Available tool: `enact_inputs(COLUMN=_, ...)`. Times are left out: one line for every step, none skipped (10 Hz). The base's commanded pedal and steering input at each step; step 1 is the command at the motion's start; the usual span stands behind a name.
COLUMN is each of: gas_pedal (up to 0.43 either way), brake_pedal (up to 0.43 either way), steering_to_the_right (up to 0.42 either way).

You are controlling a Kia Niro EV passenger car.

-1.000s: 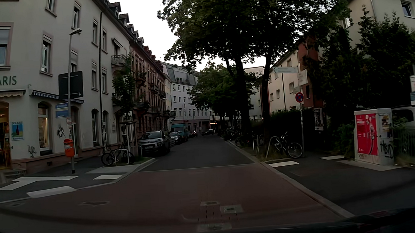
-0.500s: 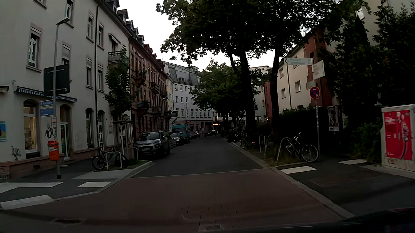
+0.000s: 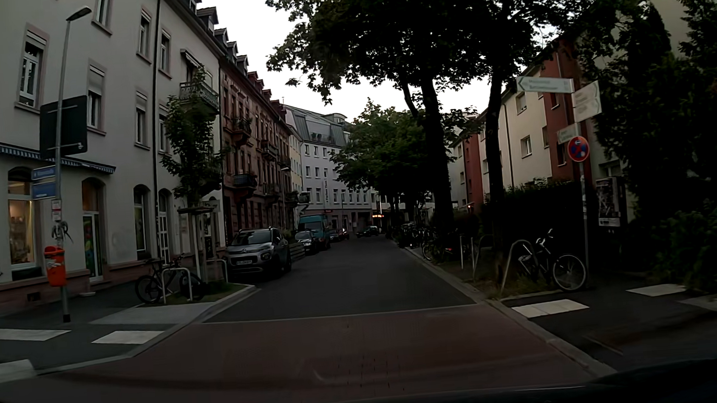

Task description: Follow the waypoints while adhering to traffic rules and regulations

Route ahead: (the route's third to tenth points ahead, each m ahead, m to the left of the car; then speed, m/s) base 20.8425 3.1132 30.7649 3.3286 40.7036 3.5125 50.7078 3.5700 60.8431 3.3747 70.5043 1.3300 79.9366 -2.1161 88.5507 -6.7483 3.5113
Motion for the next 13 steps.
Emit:
enact_inputs(gas_pedal=0.039, brake_pedal=0.0, steering_to_the_right=-0.019)
enact_inputs(gas_pedal=0.039, brake_pedal=0.0, steering_to_the_right=-0.019)
enact_inputs(gas_pedal=0.039, brake_pedal=0.0, steering_to_the_right=-0.021)
enact_inputs(gas_pedal=0.039, brake_pedal=0.0, steering_to_the_right=-0.021)
enact_inputs(gas_pedal=0.039, brake_pedal=0.0, steering_to_the_right=-0.02)
enact_inputs(gas_pedal=0.039, brake_pedal=0.0, steering_to_the_right=-0.016)
enact_inputs(gas_pedal=0.039, brake_pedal=0.0, steering_to_the_right=-0.013)
enact_inputs(gas_pedal=0.039, brake_pedal=0.0, steering_to_the_right=-0.013)
enact_inputs(gas_pedal=0.039, brake_pedal=0.0, steering_to_the_right=-0.013)
enact_inputs(gas_pedal=0.028, brake_pedal=0.0, steering_to_the_right=-0.013)
enact_inputs(gas_pedal=0.028, brake_pedal=0.0, steering_to_the_right=-0.012)
enact_inputs(gas_pedal=0.028, brake_pedal=0.0, steering_to_the_right=-0.01)
enact_inputs(gas_pedal=0.028, brake_pedal=0.0, steering_to_the_right=-0.008)
